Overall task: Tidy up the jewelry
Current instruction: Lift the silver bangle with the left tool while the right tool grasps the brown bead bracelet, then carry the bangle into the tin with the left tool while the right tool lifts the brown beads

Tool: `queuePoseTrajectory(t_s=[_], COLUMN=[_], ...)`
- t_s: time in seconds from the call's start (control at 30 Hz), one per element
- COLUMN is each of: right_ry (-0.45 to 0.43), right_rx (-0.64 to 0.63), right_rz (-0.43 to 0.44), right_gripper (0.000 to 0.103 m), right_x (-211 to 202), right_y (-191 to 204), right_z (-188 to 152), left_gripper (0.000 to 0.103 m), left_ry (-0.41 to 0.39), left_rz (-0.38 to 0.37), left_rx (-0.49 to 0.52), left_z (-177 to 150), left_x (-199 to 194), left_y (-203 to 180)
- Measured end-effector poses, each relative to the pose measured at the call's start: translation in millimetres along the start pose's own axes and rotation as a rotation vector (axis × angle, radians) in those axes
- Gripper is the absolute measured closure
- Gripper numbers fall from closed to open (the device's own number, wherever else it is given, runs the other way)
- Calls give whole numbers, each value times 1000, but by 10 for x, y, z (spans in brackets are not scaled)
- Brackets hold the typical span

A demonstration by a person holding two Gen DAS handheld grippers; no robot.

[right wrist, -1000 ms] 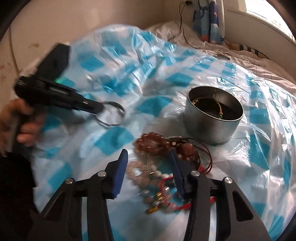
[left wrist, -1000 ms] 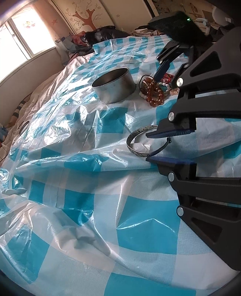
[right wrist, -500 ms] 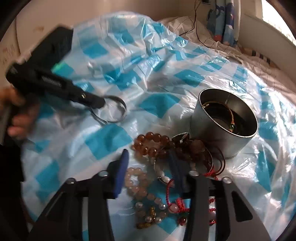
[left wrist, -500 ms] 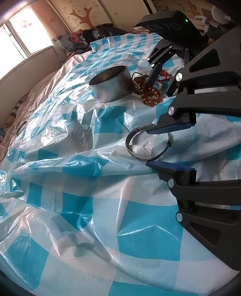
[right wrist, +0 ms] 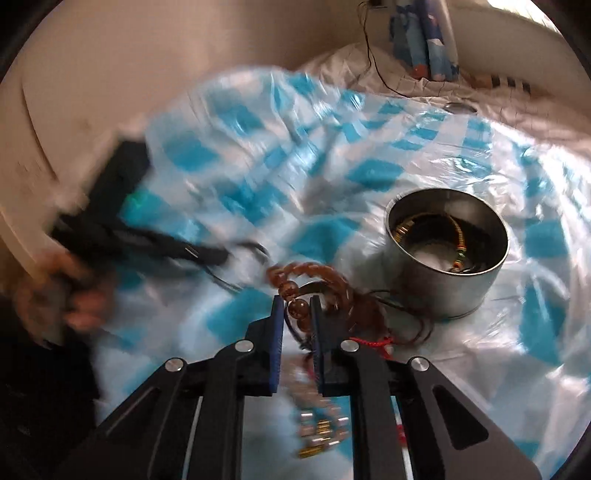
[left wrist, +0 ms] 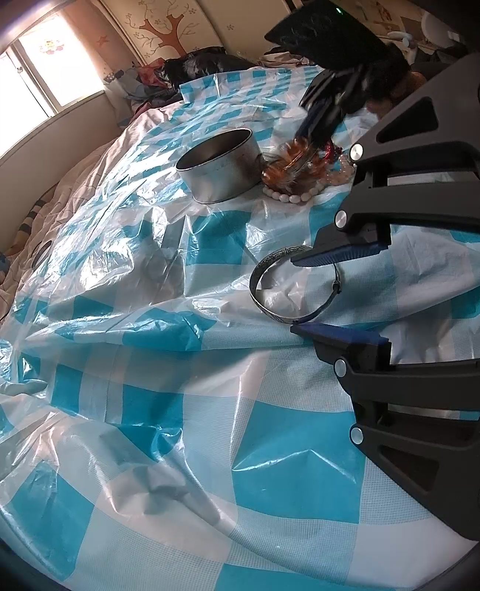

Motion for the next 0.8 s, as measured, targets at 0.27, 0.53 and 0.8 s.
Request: queuePoseTrajectory(t_s=[0.27,0.53,0.8], right_ry=[-57,92,86], right_rx=[94,-110,-34], right_rz=[76,-152,-81], right_gripper=[101,51,91], right_x=[-203,379,426], right_y=[-108,239,91], right_z=[46,-54,-76], left_gripper=[72,67,65], left_ry=[1,2,6], left_rz=[1,2,4], left_rx=[-2,1,5], left_z=[2,5,5], left_x=[9,35,57], left_y=[12,-7,-5])
Point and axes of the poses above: each gripper's, at about its wrist camera, not at the fingertips, and x roughly the way its jaws point, y to its left, z to its top, the point moved 4 cm from there along x, roughly the way its jaws point, and after that the axes turned 5 degrees about y, right-handed, at the moved point
